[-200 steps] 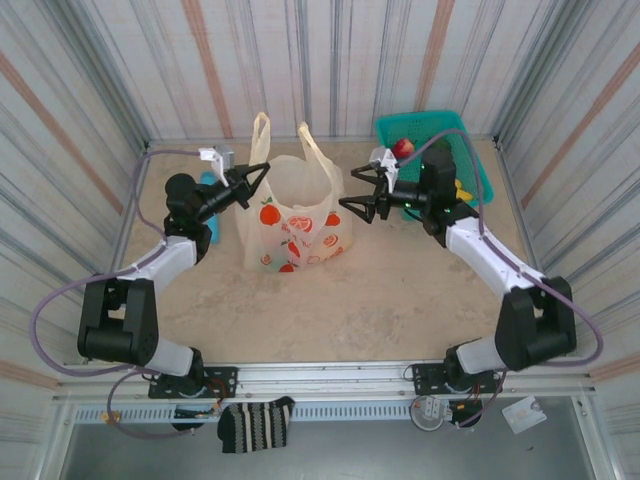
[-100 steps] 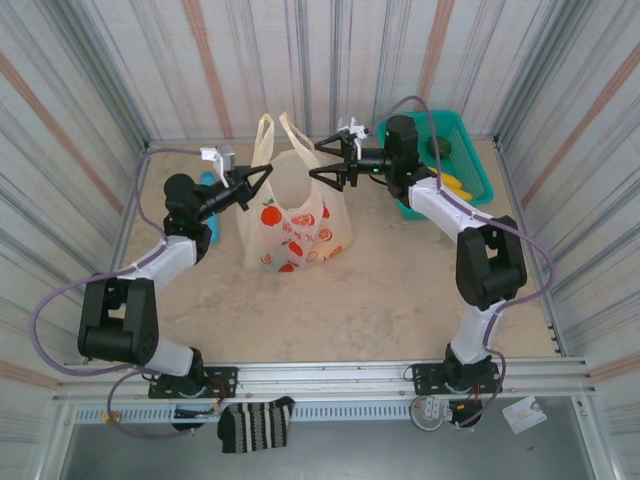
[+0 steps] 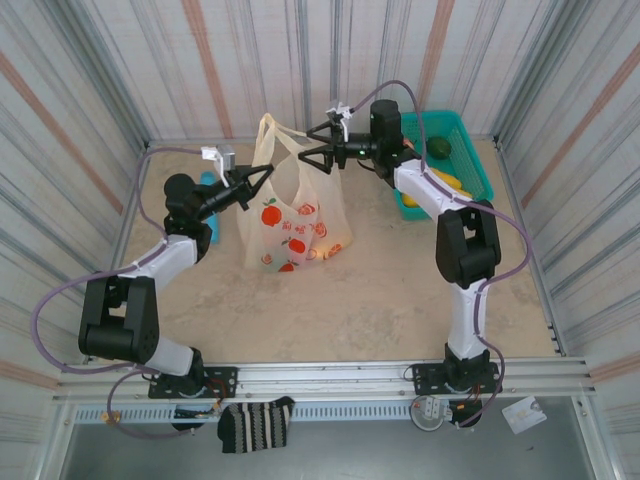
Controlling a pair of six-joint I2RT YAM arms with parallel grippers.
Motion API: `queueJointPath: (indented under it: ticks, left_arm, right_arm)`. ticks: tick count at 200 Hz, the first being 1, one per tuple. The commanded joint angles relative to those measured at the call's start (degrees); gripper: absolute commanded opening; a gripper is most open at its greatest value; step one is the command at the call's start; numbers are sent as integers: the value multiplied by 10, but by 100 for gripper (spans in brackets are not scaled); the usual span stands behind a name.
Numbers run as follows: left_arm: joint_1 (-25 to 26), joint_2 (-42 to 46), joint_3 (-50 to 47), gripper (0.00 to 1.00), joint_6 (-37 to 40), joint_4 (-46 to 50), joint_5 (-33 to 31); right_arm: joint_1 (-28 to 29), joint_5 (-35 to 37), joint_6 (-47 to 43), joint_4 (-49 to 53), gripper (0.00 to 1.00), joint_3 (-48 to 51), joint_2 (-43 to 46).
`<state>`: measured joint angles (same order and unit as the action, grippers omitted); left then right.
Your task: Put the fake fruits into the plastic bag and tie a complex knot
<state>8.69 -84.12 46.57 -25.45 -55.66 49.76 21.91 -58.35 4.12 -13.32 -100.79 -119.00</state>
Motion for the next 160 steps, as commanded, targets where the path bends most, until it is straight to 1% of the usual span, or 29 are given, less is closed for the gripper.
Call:
queueJointPath:
  ticks: [1,14,32,38,43,53,60,62,81,85,92,99,126,136,148,160]
  left_arm:
    - [4,12,11,0,-2,-28,11]
    - [4,14,11,0,-1,-28,10]
    - [4,15,11,0,-1,-28,6]
    - [4,15,11,0,-1,-27,4]
    - [3,16,11,0,-1,-25,2]
    - [3,18,10,0,-1,-19,-6]
    - [2,20,10,0,0,-18,-10]
    - [2,20,9,0,0,-18,-11]
    - [2,23,8,0,-1,-16,-19]
    - [2,23,9,0,-1,-16,-20]
    - [2,24,8,0,-3,-16,-23]
    - [2,27,6,0,-2,-15,-27]
    - [2,38,-2,0,0,-15,-43]
    - [2,37,-1,0,-3,-15,-43]
    - [3,35,0,0,-6,-15,-41]
    - [7,34,2,0,-7,-14,-35]
  right_arm:
    - [7,-13,8,76,98,-32,-15]
    - [14,-33,7,95,95,-31,-10]
    - [18,-50,5,112,84,-21,3]
    - [19,-58,6,113,77,-15,8]
    - [20,-64,5,115,69,-9,14]
    - [21,-69,-2,118,51,8,33]
    - [22,-71,-11,117,42,25,51]
    - [22,-70,-14,116,40,29,56]
    - [23,-49,-34,91,11,85,114]
    - [22,-40,-40,87,7,95,127]
    - [23,-20,-50,80,5,115,149]
    - [23,5,-59,63,0,142,175]
    - [27,93,-80,-40,0,261,275]
    - [31,115,-92,-76,0,307,307]
    - [39,130,-124,-88,0,352,339]
    - [50,137,-178,-74,0,387,364]
